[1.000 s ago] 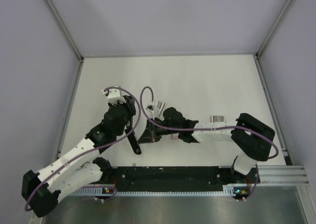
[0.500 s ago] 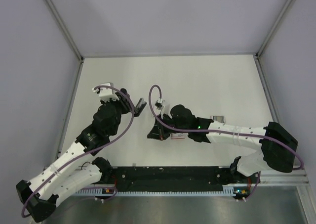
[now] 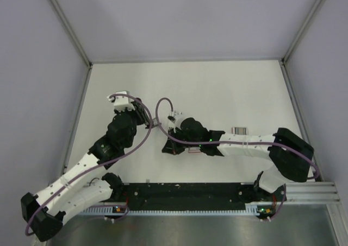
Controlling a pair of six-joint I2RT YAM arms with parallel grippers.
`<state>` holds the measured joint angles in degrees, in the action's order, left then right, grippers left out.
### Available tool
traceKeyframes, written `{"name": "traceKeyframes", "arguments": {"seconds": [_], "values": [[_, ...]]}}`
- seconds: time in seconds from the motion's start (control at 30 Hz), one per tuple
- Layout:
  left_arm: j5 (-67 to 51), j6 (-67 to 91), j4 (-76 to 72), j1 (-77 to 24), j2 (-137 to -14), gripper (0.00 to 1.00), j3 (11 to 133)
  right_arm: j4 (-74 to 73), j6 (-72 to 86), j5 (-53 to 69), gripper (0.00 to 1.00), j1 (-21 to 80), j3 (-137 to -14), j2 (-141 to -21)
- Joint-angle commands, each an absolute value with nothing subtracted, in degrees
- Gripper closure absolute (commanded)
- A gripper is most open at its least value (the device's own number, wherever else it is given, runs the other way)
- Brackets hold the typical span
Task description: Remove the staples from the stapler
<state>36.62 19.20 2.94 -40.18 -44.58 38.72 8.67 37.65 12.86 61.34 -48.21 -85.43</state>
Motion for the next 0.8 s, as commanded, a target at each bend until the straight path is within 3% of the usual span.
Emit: {"name": "traceKeyframes", "arguments": {"seconds": [0.0,0.77], "values": [[34.98,23.11,-0.27,-40.25,-42.45,1.00,41.92,14.67,40.16,9.67,1.00,61.00,-52.29,-92.01],[31.29,27.86,11.15,-41.22,-41.83,1.00,35.59,16.35,39.82,3.43,1.00,59.15,-60.56,-104.59]]}}
